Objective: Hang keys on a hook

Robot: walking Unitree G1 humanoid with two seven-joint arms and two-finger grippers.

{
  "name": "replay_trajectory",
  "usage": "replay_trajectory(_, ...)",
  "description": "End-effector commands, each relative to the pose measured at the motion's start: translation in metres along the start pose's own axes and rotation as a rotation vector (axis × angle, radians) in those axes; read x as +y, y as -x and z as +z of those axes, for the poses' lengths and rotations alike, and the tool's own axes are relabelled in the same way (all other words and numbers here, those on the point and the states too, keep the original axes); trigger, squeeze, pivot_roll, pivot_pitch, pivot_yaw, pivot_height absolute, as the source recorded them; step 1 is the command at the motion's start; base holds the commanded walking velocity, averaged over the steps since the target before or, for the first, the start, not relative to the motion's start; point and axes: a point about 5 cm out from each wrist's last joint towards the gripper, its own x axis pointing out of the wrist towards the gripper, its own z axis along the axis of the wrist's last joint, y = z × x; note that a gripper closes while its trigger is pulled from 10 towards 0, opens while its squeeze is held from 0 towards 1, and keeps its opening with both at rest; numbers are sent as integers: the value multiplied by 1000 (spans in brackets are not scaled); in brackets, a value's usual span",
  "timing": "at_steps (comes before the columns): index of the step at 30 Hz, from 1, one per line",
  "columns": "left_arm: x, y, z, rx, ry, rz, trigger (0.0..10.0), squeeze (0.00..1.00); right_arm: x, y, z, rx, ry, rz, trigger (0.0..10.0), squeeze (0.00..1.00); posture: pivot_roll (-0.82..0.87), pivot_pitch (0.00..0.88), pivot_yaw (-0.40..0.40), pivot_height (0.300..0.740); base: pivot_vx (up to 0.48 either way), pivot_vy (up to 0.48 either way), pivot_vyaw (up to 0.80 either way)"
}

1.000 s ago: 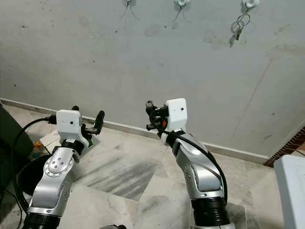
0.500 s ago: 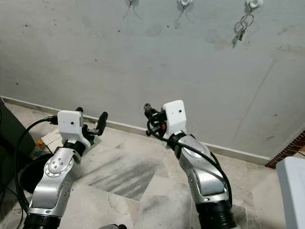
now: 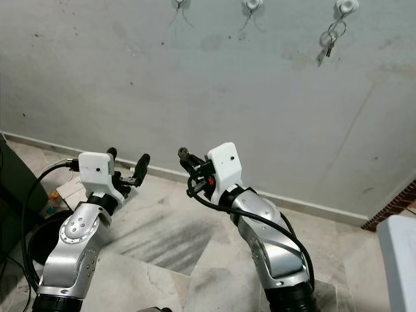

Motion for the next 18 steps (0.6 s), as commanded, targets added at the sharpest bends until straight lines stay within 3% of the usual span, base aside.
replay_trajectory(1,3,1,3,-1,-3,-5,10000,0,3,1,7,-37,21,2,10000,0,-48,86,41,740,307,262,0)
replay_trajectory(10,3,2,2,2,0,-13,10000,0,-1,1,8,-45,46,-31,10000,0,-47,86,41,740,309,276,0)
replay_trajectory(18,1,1,2,6,4,-24,10000,0,-13,3,15,-85,85,-139,10000,0,-48,87,43,740,309,284,0)
